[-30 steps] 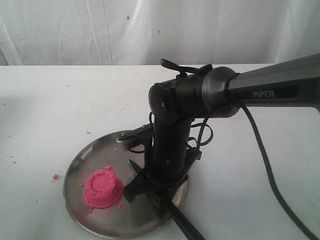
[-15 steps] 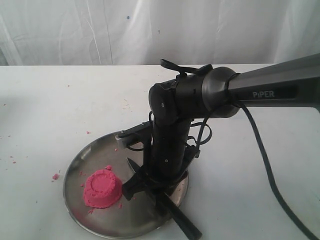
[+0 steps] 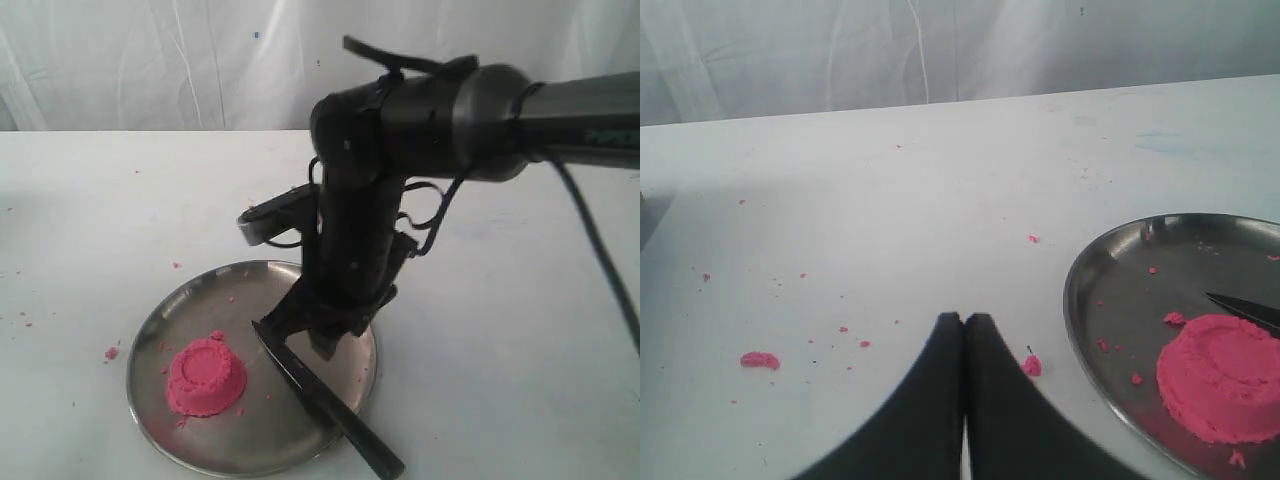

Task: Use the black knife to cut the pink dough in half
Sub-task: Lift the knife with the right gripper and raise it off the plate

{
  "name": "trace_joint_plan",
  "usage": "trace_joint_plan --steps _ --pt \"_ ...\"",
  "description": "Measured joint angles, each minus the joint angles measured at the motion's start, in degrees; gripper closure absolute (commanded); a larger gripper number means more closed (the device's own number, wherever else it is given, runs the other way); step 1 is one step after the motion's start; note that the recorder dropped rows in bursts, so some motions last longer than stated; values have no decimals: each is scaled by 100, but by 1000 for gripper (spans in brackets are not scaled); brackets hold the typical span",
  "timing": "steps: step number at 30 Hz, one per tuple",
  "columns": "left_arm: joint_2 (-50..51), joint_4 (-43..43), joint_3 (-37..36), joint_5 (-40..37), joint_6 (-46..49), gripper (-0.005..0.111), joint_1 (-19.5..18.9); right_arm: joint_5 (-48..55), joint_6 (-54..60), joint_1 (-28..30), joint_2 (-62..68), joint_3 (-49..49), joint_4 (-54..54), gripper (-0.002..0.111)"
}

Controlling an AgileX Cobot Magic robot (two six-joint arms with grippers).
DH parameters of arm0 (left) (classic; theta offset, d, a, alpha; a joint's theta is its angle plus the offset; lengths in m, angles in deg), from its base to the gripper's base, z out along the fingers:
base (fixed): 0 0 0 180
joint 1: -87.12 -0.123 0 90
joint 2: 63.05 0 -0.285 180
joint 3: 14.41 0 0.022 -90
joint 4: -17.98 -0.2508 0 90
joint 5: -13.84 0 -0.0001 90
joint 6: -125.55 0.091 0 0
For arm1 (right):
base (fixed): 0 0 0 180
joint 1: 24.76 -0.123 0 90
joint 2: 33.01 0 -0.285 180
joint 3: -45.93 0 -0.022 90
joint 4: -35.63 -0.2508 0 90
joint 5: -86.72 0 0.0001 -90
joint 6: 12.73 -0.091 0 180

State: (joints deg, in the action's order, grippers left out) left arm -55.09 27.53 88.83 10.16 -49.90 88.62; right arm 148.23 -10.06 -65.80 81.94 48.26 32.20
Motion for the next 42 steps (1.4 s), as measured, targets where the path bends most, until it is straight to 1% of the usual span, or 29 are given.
trace_joint_plan --steps 2,6,9,13,15,17,24,33,42 --pt "0 0 0 0 -24 107 0 287 0 227 -187 0 94 67" --pt "0 0 0 0 -48 107 0 559 185 877 -519 -130 50 67" --pt "0 0 0 0 -63 107 0 700 794 1324 -710 -429 -666 66" --pt "0 0 0 0 -78 107 0 811 2071 1679 -783 -1118 -2191 53" --pt "0 0 0 0 -93 107 0 784 2551 1741 -783 -1441 -2685 48" --pt "0 0 0 0 -103 107 0 664 2900 1763 -783 -1740 -2996 47" --pt "0 0 0 0 -148 107 0 63 3303 1767 -734 -2276 -3228 47" --pt "0 0 0 0 -228 107 0 -109 3701 1789 -52 -2406 -3536 47" --pt "0 0 0 0 -251 107 0 171 4274 1801 344 -2415 -4282 47"
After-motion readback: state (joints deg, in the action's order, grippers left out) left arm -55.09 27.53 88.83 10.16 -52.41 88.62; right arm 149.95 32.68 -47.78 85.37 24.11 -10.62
